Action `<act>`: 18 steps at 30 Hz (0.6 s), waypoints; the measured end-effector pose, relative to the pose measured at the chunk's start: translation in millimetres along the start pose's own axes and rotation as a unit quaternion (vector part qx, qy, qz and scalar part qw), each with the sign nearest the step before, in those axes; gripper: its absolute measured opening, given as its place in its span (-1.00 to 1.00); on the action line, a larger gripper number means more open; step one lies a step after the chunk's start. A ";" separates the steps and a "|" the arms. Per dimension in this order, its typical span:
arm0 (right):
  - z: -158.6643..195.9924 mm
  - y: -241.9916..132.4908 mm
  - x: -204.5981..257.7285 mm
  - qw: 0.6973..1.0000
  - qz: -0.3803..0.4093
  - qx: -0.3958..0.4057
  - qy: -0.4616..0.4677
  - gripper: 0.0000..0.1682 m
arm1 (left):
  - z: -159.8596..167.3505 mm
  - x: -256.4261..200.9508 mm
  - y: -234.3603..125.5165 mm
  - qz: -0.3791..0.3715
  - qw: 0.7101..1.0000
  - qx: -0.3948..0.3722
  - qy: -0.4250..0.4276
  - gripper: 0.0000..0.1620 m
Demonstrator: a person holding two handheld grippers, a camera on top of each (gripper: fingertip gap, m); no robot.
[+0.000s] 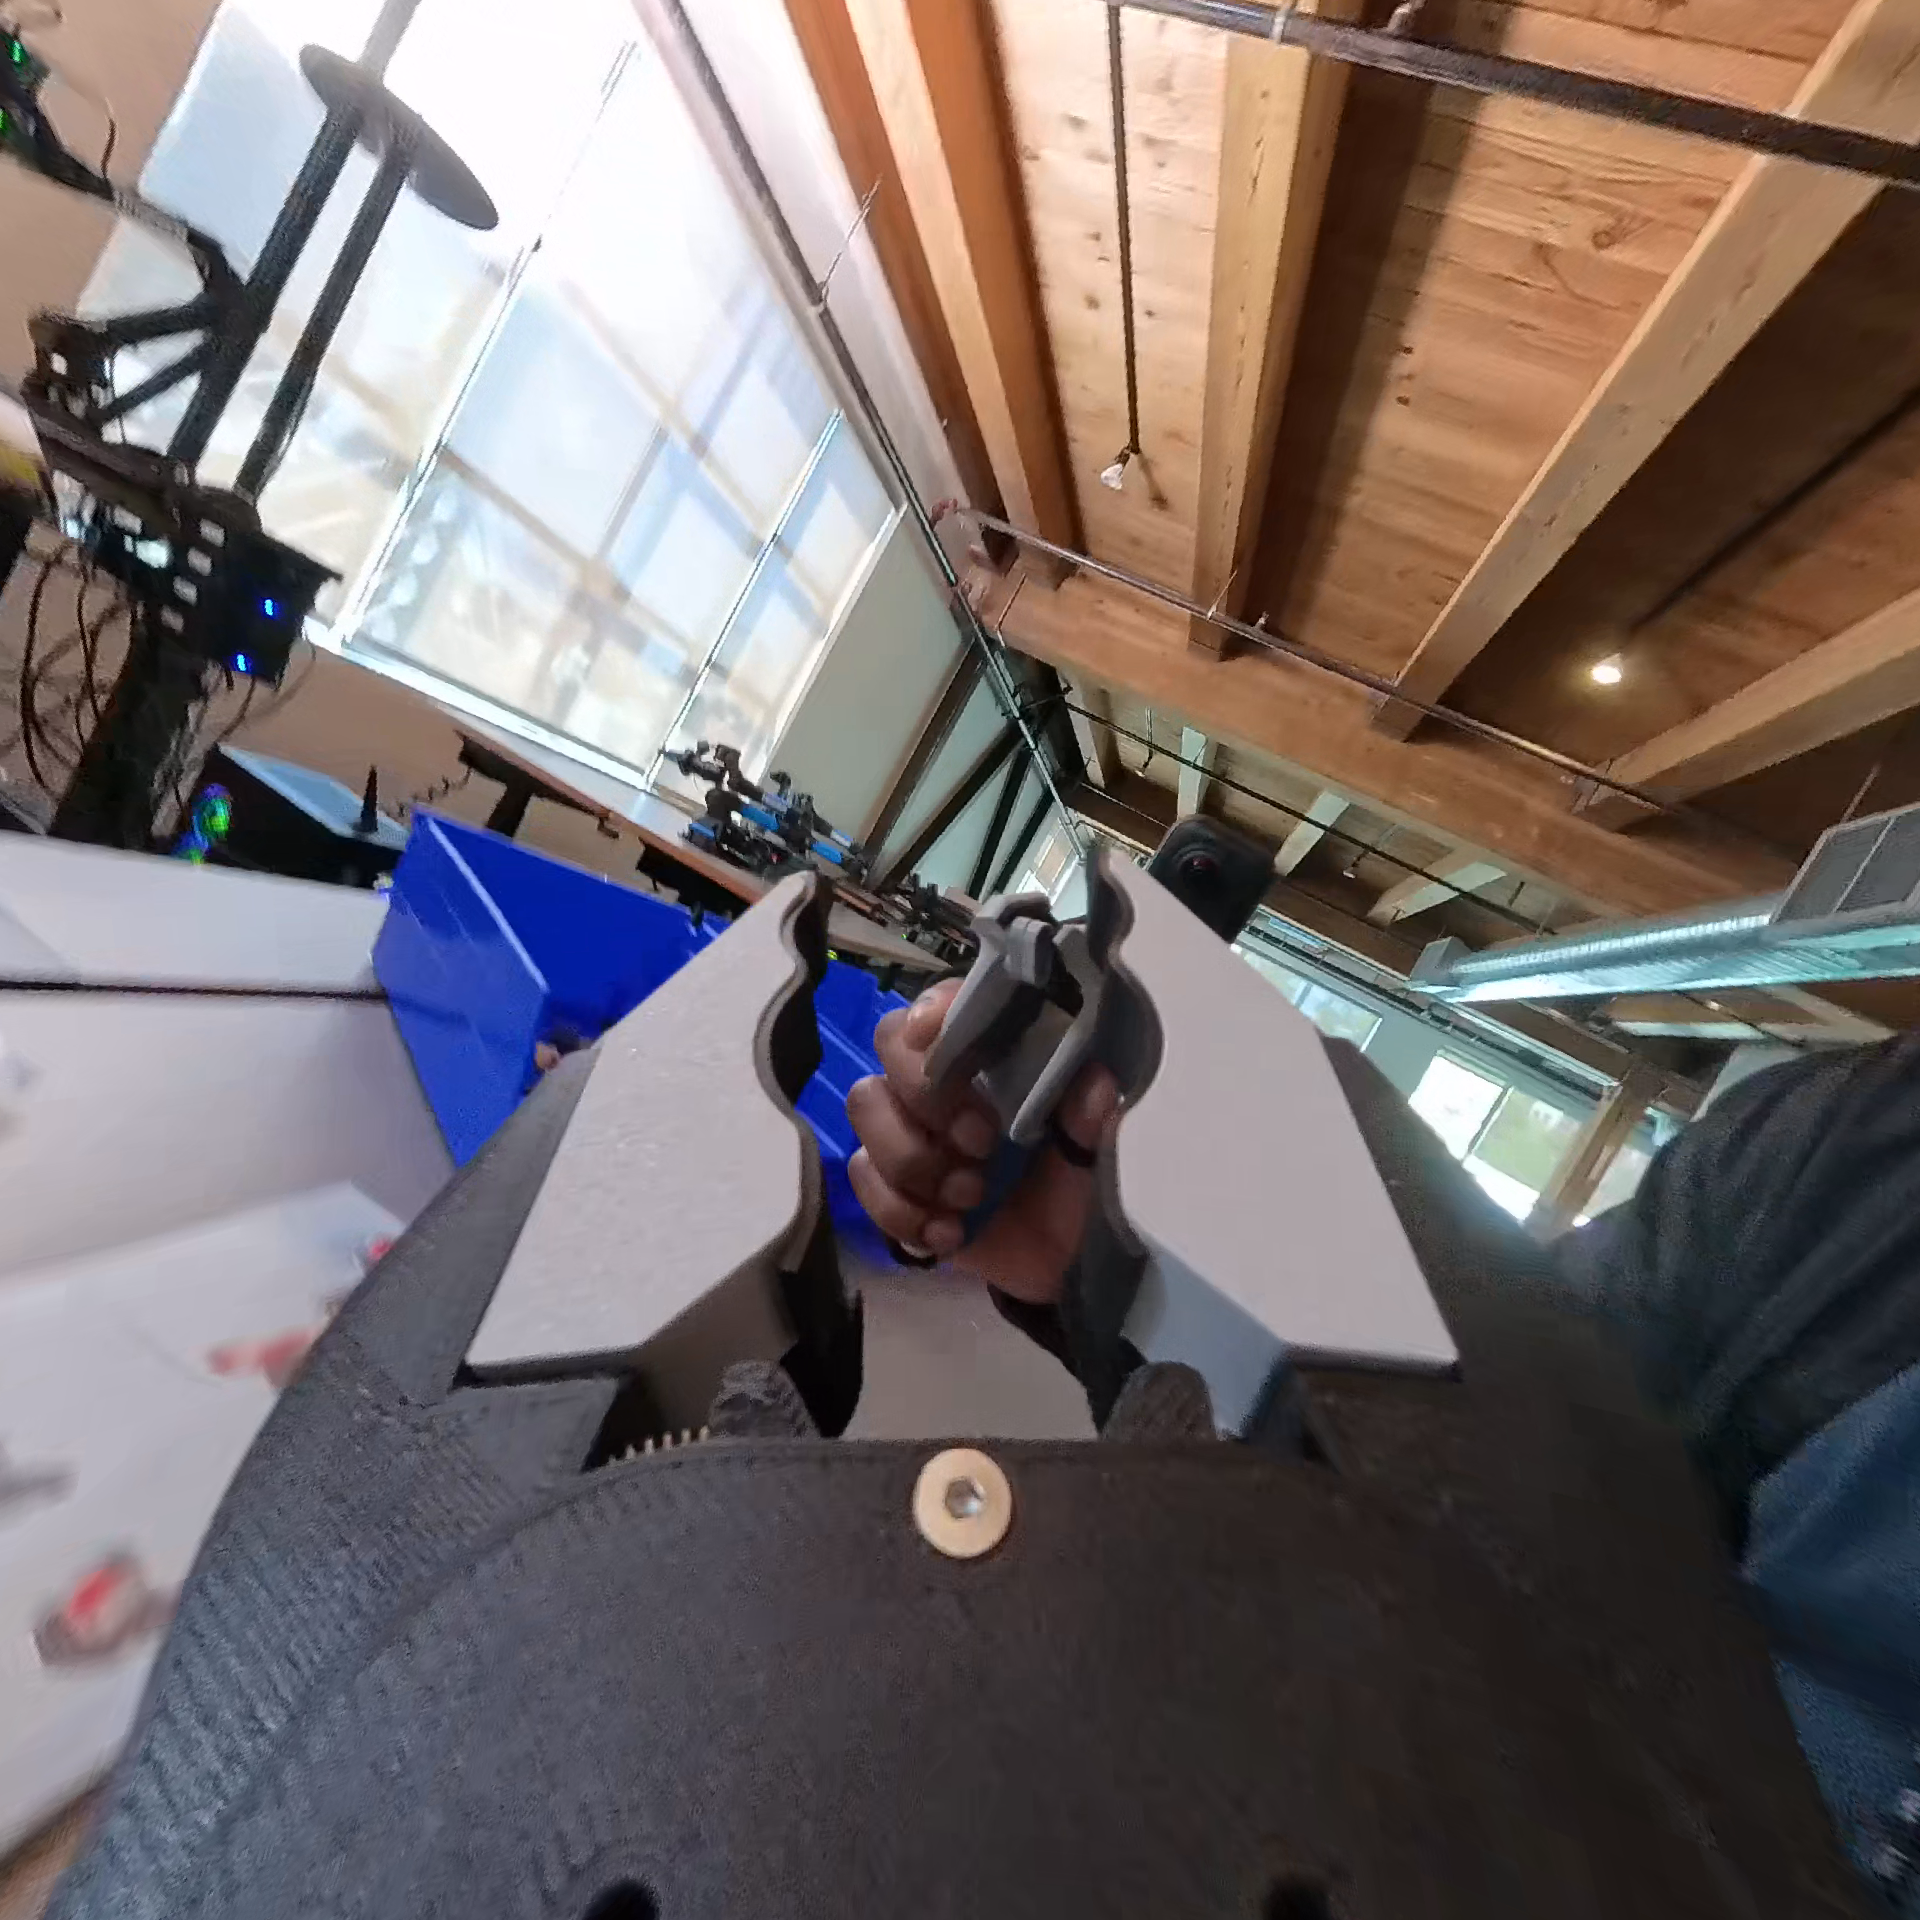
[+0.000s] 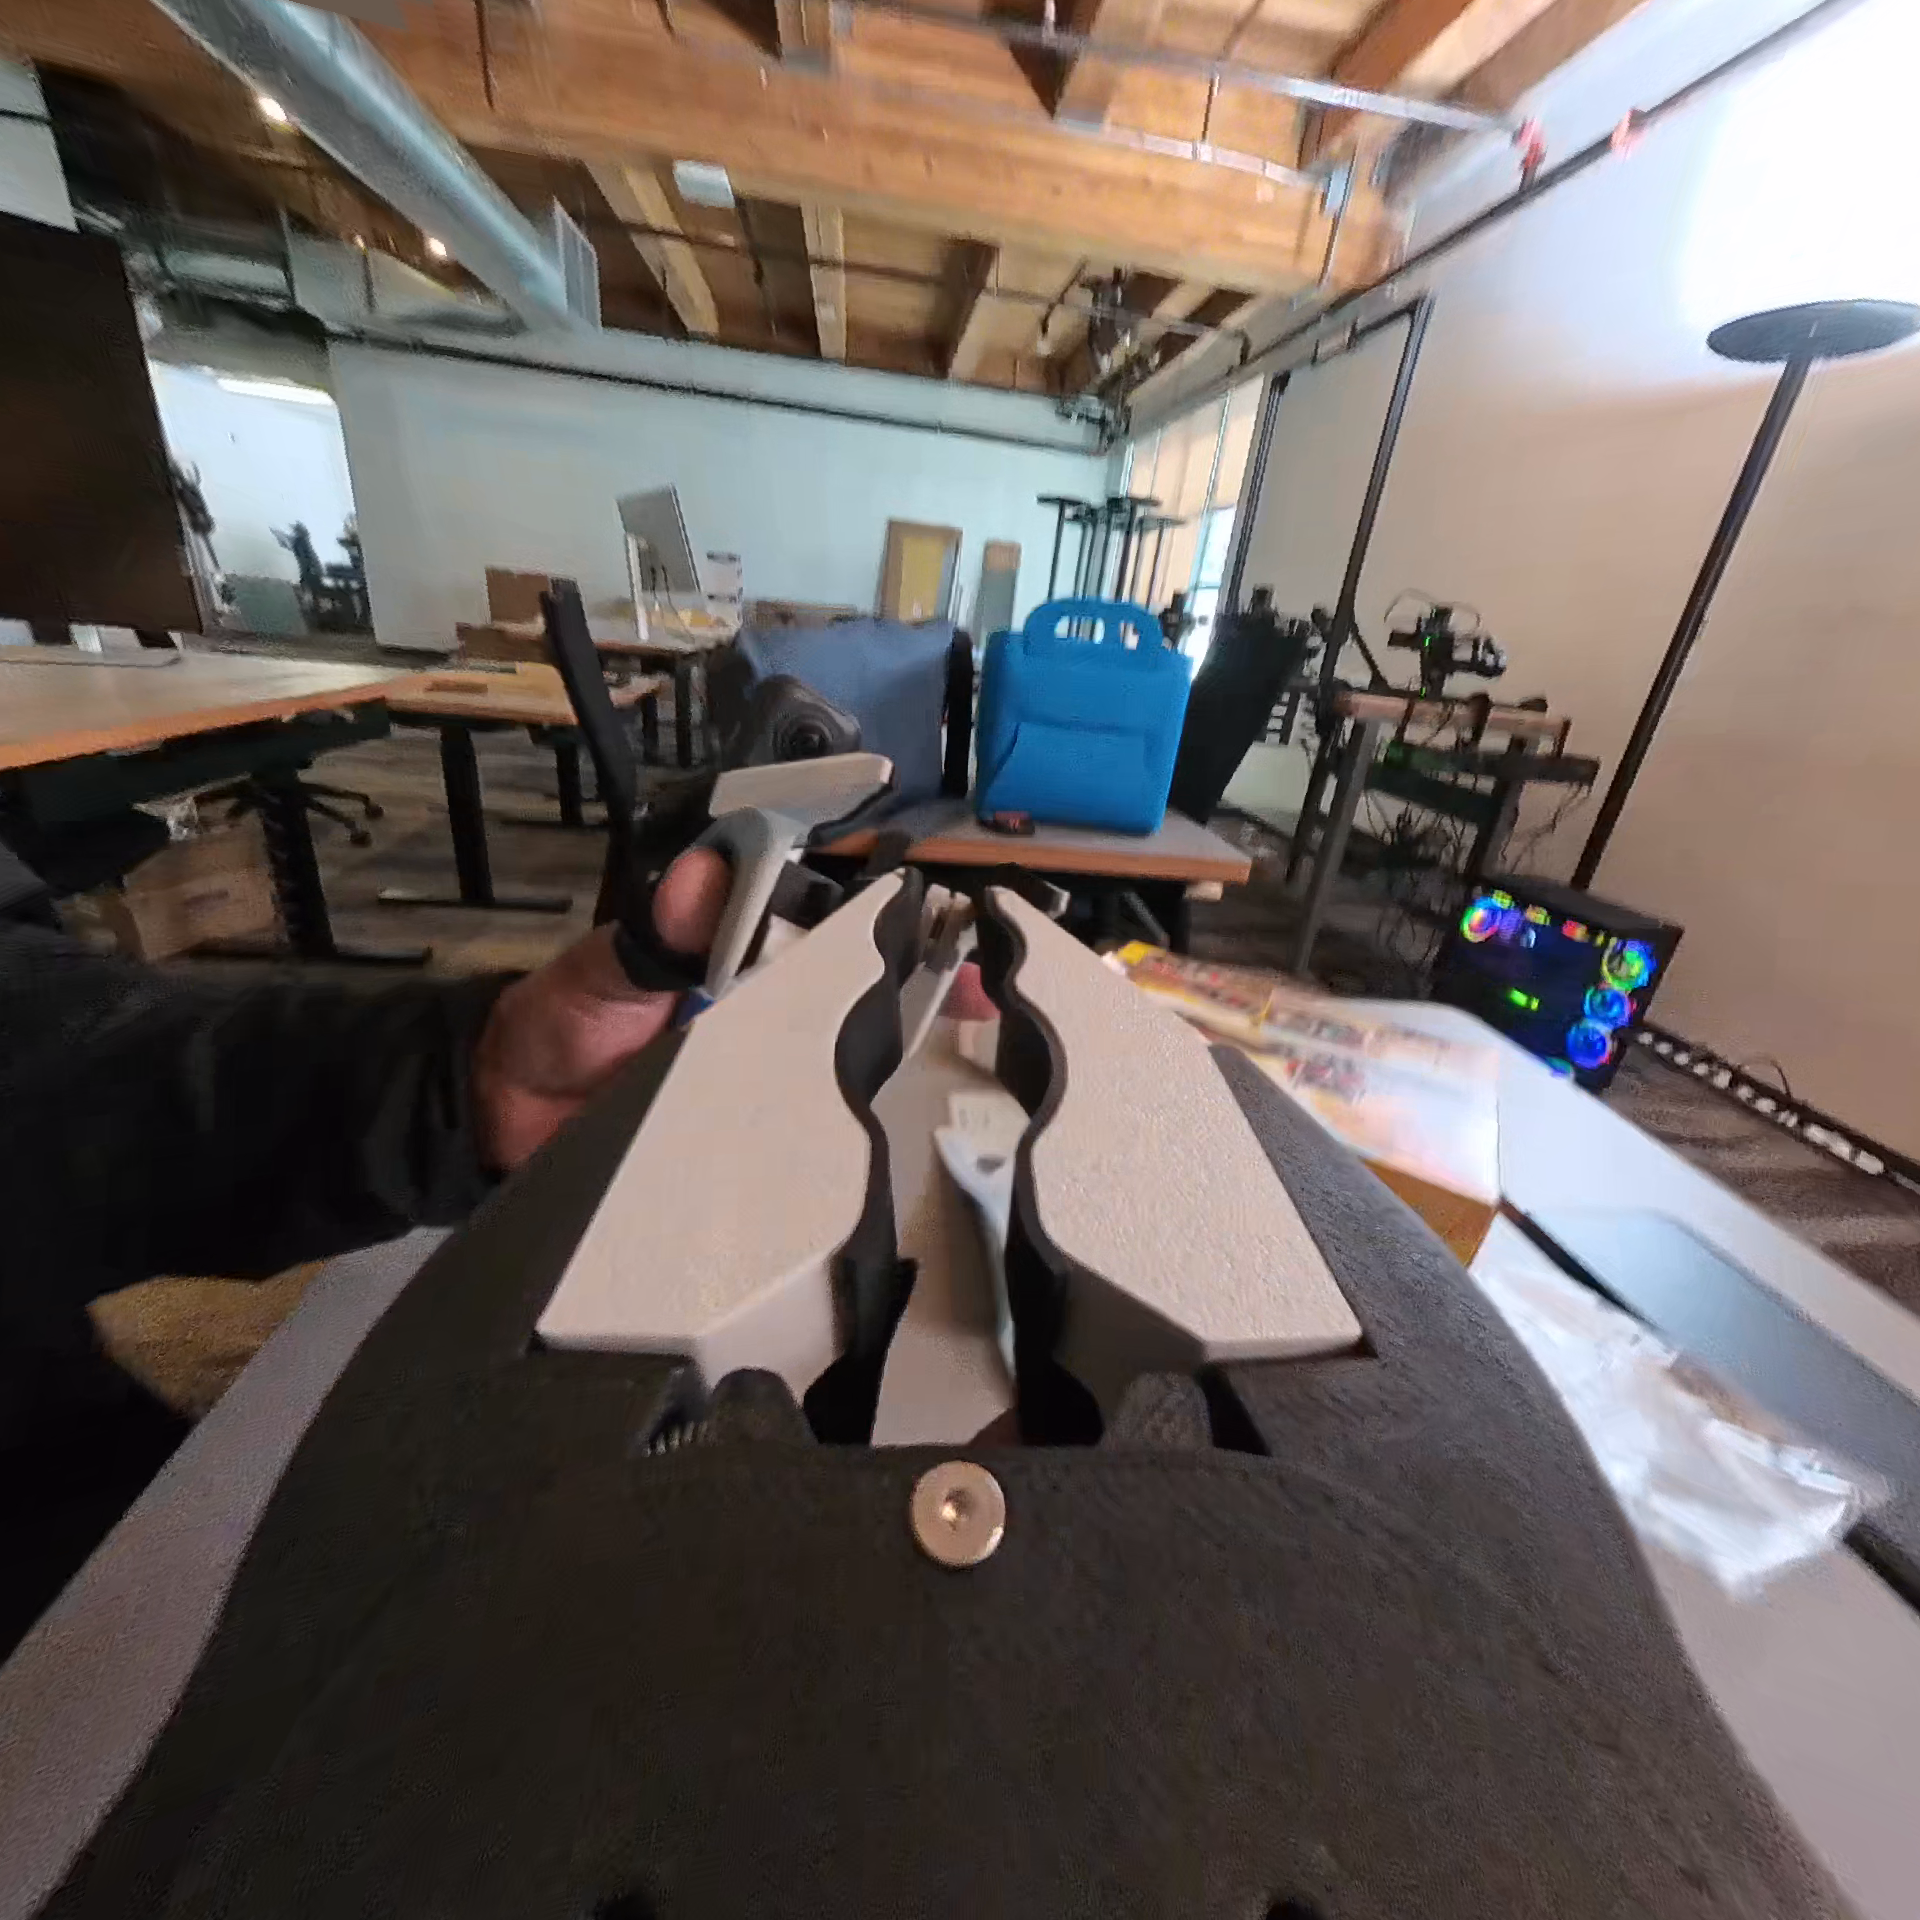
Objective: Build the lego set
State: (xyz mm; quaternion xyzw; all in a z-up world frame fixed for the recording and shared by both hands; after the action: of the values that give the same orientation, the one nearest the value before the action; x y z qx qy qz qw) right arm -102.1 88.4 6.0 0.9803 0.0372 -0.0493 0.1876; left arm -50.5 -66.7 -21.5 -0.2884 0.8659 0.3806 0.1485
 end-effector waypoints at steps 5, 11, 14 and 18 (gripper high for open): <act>3.1 1.9 -45.6 0.996 0.037 0.011 -0.076 -0.88 | -25.3 34.1 56.3 0.036 0.997 0.003 0.074 -0.32; 38.4 -51.7 -71.0 0.994 0.096 0.010 -0.054 -0.88 | 19.0 82.4 82.0 0.077 0.977 0.125 0.155 -0.34; 50.9 -64.8 -72.0 0.994 0.095 0.018 -0.050 -0.86 | 44.7 94.7 79.7 0.098 0.966 0.169 0.170 -0.37; 60.1 -64.2 -75.2 0.994 0.090 0.021 -0.065 -0.87 | 57.9 105.4 77.5 0.116 0.964 0.175 0.163 -0.41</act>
State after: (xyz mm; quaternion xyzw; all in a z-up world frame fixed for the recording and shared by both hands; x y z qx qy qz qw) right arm -187.5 121.5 -64.5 0.9781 -0.0643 -0.0963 0.1727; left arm -178.9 -22.2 -65.8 -0.2138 0.9591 0.1853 0.0089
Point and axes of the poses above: each gripper's, where its closed fingertips meet, y out along the fingers, z out of its underside, x = y × z across the jaws, the point moved 8 cm from there along -y, back along the fingers, and after that the axes turned 11 degrees about -x, right-handed, at the moved point
